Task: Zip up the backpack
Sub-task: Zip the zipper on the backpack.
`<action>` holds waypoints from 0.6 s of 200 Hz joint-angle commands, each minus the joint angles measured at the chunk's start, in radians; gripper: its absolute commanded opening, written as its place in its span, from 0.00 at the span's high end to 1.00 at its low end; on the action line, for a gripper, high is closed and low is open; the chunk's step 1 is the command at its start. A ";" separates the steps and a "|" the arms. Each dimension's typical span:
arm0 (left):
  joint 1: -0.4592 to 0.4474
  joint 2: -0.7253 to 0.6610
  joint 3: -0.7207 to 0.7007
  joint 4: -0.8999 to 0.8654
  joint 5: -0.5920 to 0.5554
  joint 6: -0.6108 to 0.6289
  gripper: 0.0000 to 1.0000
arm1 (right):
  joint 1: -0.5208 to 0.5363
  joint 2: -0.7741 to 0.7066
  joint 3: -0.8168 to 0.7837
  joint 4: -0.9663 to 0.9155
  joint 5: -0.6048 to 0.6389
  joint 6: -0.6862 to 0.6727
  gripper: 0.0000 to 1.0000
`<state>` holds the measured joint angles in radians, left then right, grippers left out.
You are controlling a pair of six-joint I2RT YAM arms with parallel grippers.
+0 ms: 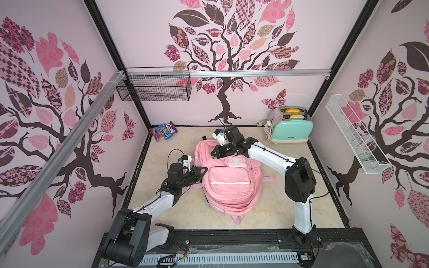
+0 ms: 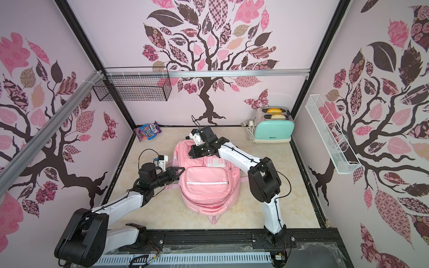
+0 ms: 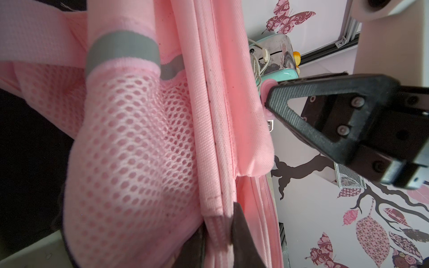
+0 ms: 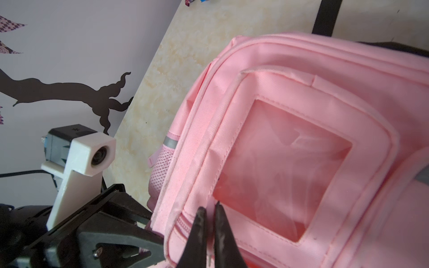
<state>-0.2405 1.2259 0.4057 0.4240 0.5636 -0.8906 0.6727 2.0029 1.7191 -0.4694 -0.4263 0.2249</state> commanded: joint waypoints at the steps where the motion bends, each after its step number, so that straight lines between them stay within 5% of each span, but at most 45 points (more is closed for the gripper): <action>1: 0.016 -0.036 0.004 0.060 0.006 0.010 1.00 | -0.023 -0.036 -0.029 0.001 0.043 0.000 0.92; 120: 0.022 -0.038 0.003 0.062 0.009 0.007 1.00 | -0.032 -0.037 -0.131 0.046 0.149 -0.005 0.94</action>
<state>-0.2337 1.2217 0.4053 0.4133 0.5655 -0.8909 0.6540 1.9877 1.6085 -0.4122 -0.3588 0.2310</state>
